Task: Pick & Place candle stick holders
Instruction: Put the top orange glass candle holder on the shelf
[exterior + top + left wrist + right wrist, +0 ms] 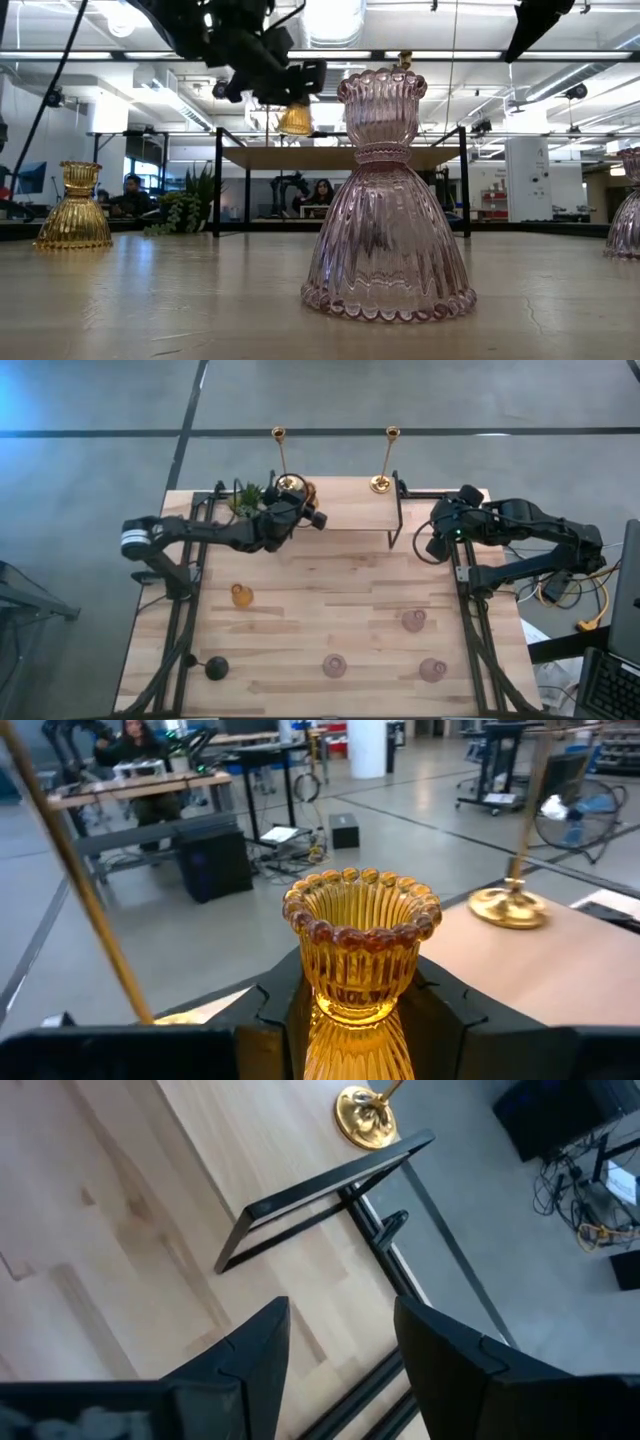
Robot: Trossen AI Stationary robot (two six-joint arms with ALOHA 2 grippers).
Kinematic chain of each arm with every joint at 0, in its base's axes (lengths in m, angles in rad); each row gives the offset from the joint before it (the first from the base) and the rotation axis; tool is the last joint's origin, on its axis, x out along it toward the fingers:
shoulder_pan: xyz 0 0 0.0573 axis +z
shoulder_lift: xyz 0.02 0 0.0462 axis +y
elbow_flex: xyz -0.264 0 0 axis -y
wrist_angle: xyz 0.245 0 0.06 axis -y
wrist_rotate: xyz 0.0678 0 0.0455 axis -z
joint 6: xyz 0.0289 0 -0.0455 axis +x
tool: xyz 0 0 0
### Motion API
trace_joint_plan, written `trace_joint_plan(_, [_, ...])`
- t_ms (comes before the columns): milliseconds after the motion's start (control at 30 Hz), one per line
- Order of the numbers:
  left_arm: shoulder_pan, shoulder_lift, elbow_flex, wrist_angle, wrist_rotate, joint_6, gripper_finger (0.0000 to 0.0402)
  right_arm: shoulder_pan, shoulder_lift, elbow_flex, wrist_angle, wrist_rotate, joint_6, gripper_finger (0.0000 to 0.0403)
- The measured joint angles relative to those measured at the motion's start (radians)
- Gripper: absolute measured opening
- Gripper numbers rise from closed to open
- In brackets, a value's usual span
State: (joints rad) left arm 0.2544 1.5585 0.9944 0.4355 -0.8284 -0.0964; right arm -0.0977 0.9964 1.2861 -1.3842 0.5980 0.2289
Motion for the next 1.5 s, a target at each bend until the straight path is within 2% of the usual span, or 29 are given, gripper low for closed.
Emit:
trace_joint_plan(200, [0.041,0.012,0.000,0.000,0.004,-0.010,0.0119,-0.002,-0.001,0.000,0.007,0.000,-0.004,0.0174])
trace_joint_plan(600, [0.125,0.014,-0.083,0.066,0.131,-0.085,0.0119,-0.001,0.000,0.000,0.008,0.000,-0.001,0.0178])
trace_joint_plan(800, [0.134,0.013,-0.088,0.106,0.146,-0.042,0.0119,-0.001,0.000,0.000,0.013,0.000,-0.001,0.0172])
trace_joint_plan(1100, [0.152,0.012,-0.137,0.154,0.174,-0.053,0.0119,-0.001,0.000,0.000,0.015,0.000,-0.001,0.0177])
trace_joint_plan(1300, [0.156,0.012,-0.140,0.166,0.216,-0.054,0.0119,-0.001,0.000,0.000,0.015,0.000,-0.001,0.0176])
trace_joint_plan(1500, [0.162,0.012,-0.140,0.166,0.217,-0.044,0.0119,-0.001,0.000,0.000,0.018,0.000,-0.001,0.0172])
